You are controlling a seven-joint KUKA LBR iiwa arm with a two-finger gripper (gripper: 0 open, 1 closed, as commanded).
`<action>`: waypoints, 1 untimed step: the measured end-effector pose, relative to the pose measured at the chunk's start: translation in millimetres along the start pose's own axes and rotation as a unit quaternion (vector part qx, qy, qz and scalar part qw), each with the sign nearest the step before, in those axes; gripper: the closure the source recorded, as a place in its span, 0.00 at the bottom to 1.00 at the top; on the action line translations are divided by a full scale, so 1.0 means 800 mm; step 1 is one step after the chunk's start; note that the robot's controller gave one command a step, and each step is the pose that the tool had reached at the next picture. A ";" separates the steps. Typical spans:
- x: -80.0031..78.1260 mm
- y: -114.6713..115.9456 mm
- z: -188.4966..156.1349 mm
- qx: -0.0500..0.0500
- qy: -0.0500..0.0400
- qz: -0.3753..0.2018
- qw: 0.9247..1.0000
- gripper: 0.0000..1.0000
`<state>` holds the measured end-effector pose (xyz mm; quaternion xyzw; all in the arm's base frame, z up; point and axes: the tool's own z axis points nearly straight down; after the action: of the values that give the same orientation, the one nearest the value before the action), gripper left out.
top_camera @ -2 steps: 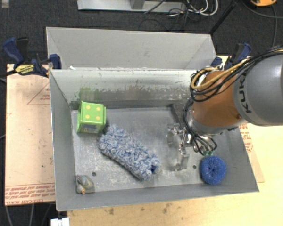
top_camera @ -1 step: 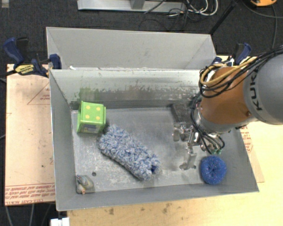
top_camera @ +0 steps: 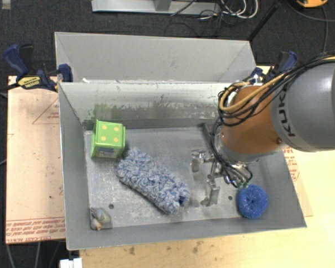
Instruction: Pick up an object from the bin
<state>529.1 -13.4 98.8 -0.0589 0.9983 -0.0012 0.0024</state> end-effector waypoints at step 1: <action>-0.021 0.035 0.020 -0.004 0.001 0.020 1.000 0.00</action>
Offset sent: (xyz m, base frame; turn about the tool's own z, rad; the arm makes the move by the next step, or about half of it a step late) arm 0.0512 0.0746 -0.0288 -0.0855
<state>542.6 16.6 82.8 -0.0385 0.9993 0.0025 0.0008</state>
